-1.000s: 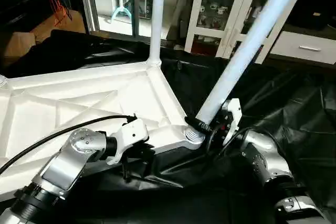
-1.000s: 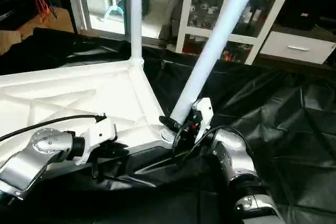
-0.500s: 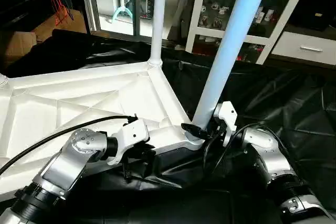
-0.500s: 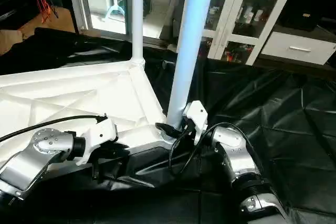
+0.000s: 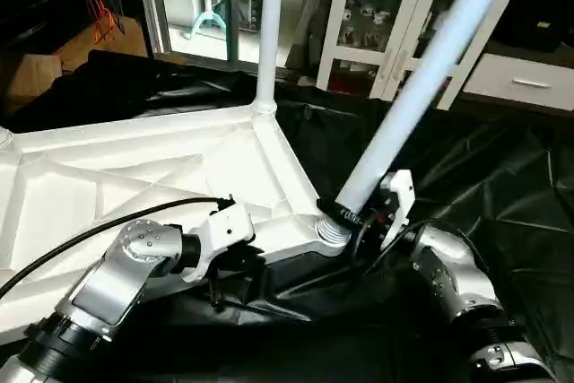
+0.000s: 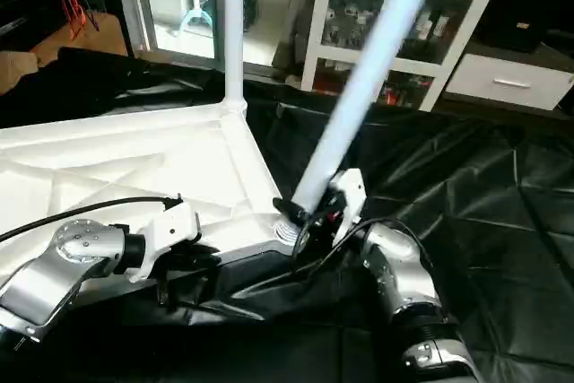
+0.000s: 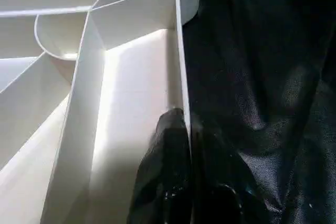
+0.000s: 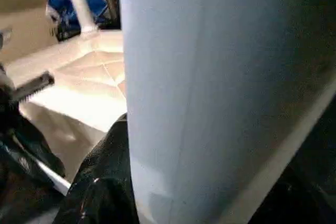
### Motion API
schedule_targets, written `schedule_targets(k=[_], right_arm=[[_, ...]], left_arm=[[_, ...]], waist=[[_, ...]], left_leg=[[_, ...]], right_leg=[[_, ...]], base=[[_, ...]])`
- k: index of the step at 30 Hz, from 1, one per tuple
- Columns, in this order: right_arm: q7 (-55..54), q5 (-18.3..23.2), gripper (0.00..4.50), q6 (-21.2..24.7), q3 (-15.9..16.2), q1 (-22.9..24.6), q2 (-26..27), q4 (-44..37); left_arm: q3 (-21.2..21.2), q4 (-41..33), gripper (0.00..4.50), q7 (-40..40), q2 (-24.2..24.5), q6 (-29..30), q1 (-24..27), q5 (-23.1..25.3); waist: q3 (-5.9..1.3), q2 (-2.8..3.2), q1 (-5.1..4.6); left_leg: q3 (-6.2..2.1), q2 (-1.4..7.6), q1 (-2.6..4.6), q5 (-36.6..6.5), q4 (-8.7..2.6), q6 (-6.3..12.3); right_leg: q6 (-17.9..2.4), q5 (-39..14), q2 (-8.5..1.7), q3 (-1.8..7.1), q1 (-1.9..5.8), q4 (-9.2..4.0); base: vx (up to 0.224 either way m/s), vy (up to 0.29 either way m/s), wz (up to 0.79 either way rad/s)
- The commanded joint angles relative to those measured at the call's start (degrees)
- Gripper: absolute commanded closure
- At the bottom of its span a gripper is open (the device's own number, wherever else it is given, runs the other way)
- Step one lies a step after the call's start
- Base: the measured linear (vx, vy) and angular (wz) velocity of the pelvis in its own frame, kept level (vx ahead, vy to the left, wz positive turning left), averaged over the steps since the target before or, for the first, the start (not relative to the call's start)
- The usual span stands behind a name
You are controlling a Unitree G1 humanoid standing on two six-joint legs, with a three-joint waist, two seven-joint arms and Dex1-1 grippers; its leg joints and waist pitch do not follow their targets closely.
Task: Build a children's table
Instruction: Insert table leg to table base
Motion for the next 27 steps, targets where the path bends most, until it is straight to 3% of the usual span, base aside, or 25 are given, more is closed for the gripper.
schedule_targets(k=[1, 3, 7, 11, 13, 16, 20, 27], right_arm=[[-4.55, -5.65, 2.6, 9.4, 1.66, 6.29, -2.36, 10.55], [-2.87, -5.42, 2.6, 12.41, 2.46, 6.66, -2.97, 9.7], [2.11, -11.65, 2.6, 9.06, 9.06, 7.81, -6.28, 8.48], [3.09, -11.01, 2.6, 11.42, 9.1, 7.23, -6.63, 8.51], [4.19, -11.0, 2.6, 13.02, 9.84, 6.78, -7.23, 8.11], [7.11, -13.86, 2.6, 11.69, 13.61, 6.64, -9.47, 8.13], [8.66, -18.46, 2.6, 4.91, 17.49, 7.27, -11.62, 8.95], [7.9, -19.38, 2.6, -3.22, 17.92, 8.05, -11.92, 9.99]], left_arm=[[-3.28, 1.64, 4.5, -3.17, 0.8, 0.73, 0.76, 1.02], [-3.35, 1.48, 4.5, -3.32, 0.88, 0.93, 0.86, 0.96], [-3.41, 1.57, 4.5, -3.66, 1.17, 0.95, 0.86, 0.99], [-3.46, 1.7, 4.5, -3.78, 1.19, 1.03, 0.72, 1.0], [-3.47, 1.7, 4.5, -3.97, 1.26, 1.13, 0.67, 0.91], [-3.52, 1.58, 4.5, -4.15, 1.54, 1.22, 0.7, 0.83], [-3.58, 1.76, 4.5, -4.07, 1.9, 0.99, 0.59, 0.77], [-3.41, 2.18, 4.5, -4.08, 2.19, 0.58, 0.36, 0.89]], waist=[[1.21, 1.86, -0.12], [1.1, 1.82, -0.03], [0.94, 1.8, 0.49], [1.03, 1.69, 0.86], [1.25, 1.74, 0.84], [1.42, 1.7, 0.86], [1.28, 1.69, 0.96], [1.36, 1.61, 0.78]], left_leg=[[-0.9, 2.76, -0.6, -13.72, -4.67, -0.78], [-0.86, 2.67, -0.59, -12.31, -4.55, -0.78], [-0.58, 2.54, -0.27, -8.77, -4.01, -0.43], [-0.53, 2.37, -0.26, -8.02, -3.96, -0.96], [-0.67, 2.38, -0.25, -9.02, -4.16, -1.31], [-0.79, 2.52, -0.02, -12.53, -4.43, -1.14], [-0.8, 2.65, -0.03, -11.59, -4.4, -0.46], [-0.89, 2.69, -0.08, -13.49, -4.58, -0.41]], right_leg=[[-9.7, 0.13, -5.34, 2.93, -0.74, -5.26], [-9.62, 2.08, -5.27, 2.91, -0.45, -5.11], [-9.24, 8.42, -5.05, 2.67, -0.16, -4.75], [-8.76, 11.4, -5.06, 2.69, 0.19, -4.57], [-8.44, 9.9, -5.06, 2.59, 0.23, -4.69], [-8.51, 2.38, -5.2, 2.64, -0.01, -5.21], [-8.92, 2.28, -5.27, 2.6, 0.03, -5.2], [-8.64, -0.96, -5.32, 2.66, -0.17, -5.5]], base=[[0.0, 0.0, 0.0], [0.0, 0.0, 0.0], [0.0, 0.0, 0.0], [0.0, 0.0, 0.0], [0.0, 0.0, 0.0], [0.0, 0.0, 0.0], [0.0, 0.0, 0.0], [0.0, 0.0, 0.0]])
